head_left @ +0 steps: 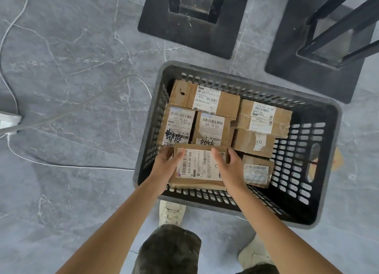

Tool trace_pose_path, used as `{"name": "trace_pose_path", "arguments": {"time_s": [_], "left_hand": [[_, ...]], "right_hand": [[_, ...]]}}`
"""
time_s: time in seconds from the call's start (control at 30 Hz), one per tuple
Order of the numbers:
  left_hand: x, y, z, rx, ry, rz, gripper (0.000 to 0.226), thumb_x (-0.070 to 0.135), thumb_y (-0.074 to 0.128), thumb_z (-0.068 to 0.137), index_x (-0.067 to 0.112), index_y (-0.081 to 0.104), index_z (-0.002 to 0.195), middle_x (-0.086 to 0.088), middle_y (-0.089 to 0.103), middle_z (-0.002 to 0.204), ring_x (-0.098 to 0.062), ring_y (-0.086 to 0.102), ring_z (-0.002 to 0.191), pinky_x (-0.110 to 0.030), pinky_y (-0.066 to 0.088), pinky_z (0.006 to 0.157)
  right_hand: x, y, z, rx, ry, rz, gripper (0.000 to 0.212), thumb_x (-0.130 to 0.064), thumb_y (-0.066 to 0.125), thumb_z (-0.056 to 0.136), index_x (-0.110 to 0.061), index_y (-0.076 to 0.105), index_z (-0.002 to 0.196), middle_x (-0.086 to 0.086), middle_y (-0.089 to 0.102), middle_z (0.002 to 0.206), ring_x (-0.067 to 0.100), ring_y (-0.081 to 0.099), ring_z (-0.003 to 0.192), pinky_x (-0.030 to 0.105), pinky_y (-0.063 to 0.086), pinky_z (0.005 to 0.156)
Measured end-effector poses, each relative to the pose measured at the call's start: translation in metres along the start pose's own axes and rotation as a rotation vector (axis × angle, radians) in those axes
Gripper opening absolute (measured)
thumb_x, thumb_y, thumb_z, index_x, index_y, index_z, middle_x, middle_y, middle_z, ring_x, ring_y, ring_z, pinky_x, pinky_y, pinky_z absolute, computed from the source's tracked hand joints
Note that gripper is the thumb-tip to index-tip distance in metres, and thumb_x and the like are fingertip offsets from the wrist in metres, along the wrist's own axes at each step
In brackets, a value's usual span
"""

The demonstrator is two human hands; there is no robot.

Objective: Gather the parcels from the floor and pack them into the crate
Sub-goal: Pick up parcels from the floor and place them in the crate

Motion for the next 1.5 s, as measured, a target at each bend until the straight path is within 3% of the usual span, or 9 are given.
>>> {"name": "trace_pose_path", "arguments": {"time_s": [0.2,0.43,0.63,0.8,0.97,1.1,1.2,1.33,1.5], "left_hand": [[-0.008,-0.001,0.002,-0.422,-0.052,0.488,0.084,0.028,0.077,0.075,0.044,0.022,0.136,0.016,0.056,0.121,-0.007,0.049,0.110,-0.034,0.038,0.100],[-0.018,-0.005,0.009,-0.286,0.068,0.478,0.080,0.003,0.074,0.076,0.032,0.033,0.139,0.002,0.057,0.130,-0.021,0.048,0.127,-0.043,0.048,0.100],[-0.020,0.004,0.014,-0.288,0.119,0.596,0.076,0.008,0.071,0.079,0.031,0.028,0.137,0.002,0.055,0.132,-0.023,0.050,0.126,-0.027,0.052,0.083],[-0.018,0.001,0.017,-0.199,-0.045,0.505,0.121,0.000,0.075,0.071,0.032,-0.012,0.148,0.014,0.040,0.129,-0.029,0.041,0.133,-0.039,0.050,0.092],[-0.005,-0.009,0.030,-0.125,-0.058,0.336,0.085,0.026,0.079,0.065,0.017,0.034,0.136,-0.008,0.047,0.141,-0.031,0.041,0.132,-0.058,0.025,0.112],[-0.015,-0.004,0.033,-0.008,0.007,0.353,0.049,0.017,0.064,0.085,0.018,0.041,0.128,-0.007,0.054,0.133,-0.031,0.050,0.125,-0.052,0.045,0.099],[-0.019,-0.013,0.034,0.109,0.109,0.474,0.023,0.019,0.050,0.096,0.018,0.049,0.118,-0.005,0.062,0.117,-0.029,0.060,0.112,-0.031,0.058,0.070],[-0.018,-0.018,0.035,0.131,0.170,0.588,0.016,0.017,0.048,0.097,0.017,0.052,0.112,-0.005,0.064,0.118,-0.027,0.062,0.109,-0.013,0.049,0.050],[-0.017,-0.008,0.016,0.334,0.359,0.649,0.035,0.001,0.044,0.095,0.014,0.044,0.127,-0.005,0.061,0.119,-0.019,0.062,0.102,-0.015,0.052,0.058]], "right_hand": [[0.016,-0.005,-0.001,0.124,-0.031,-0.009,0.020,-0.037,0.061,0.089,-0.019,0.064,0.098,0.001,0.067,0.099,0.013,0.063,0.093,0.028,0.051,0.075],[0.020,0.003,-0.004,0.261,-0.096,0.014,0.021,-0.026,0.062,0.089,-0.009,0.057,0.102,0.008,0.062,0.095,0.013,0.059,0.083,0.007,0.044,0.069],[0.030,0.002,0.010,0.014,0.106,0.104,0.052,-0.036,0.065,0.085,-0.015,0.038,0.125,0.005,0.054,0.123,0.016,0.056,0.110,0.033,0.049,0.094],[0.032,0.003,-0.005,-0.056,0.117,-0.048,0.070,-0.041,0.063,0.086,-0.015,0.025,0.138,0.001,0.040,0.138,0.018,0.042,0.128,0.038,0.035,0.109],[0.024,0.012,-0.004,0.081,0.038,-0.041,0.065,-0.033,0.063,0.088,-0.004,0.029,0.135,0.007,0.049,0.131,0.020,0.049,0.123,0.030,0.040,0.101],[0.025,0.026,-0.001,0.032,0.090,0.032,0.061,-0.032,0.059,0.090,-0.005,0.030,0.135,-0.001,0.053,0.124,0.009,0.053,0.112,0.005,0.045,0.076],[0.030,0.052,-0.006,-0.016,0.156,0.141,0.062,-0.023,0.066,0.085,-0.007,0.031,0.133,0.008,0.054,0.126,0.022,0.056,0.117,0.030,0.053,0.091],[0.035,0.051,-0.003,-0.073,0.147,0.121,0.062,-0.018,0.065,0.086,-0.009,0.030,0.137,0.002,0.055,0.126,0.012,0.054,0.115,0.015,0.051,0.087],[0.047,0.050,-0.006,-0.165,0.180,0.111,0.054,-0.004,0.055,0.091,-0.017,0.031,0.138,-0.006,0.058,0.119,0.009,0.055,0.116,0.034,0.049,0.098]]}}
Point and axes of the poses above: each hand's wrist, its own z-axis towards the middle knuckle, its own y-axis out of the palm, x = y × z, the point moved 4 cm from there along z, towards the middle knuckle
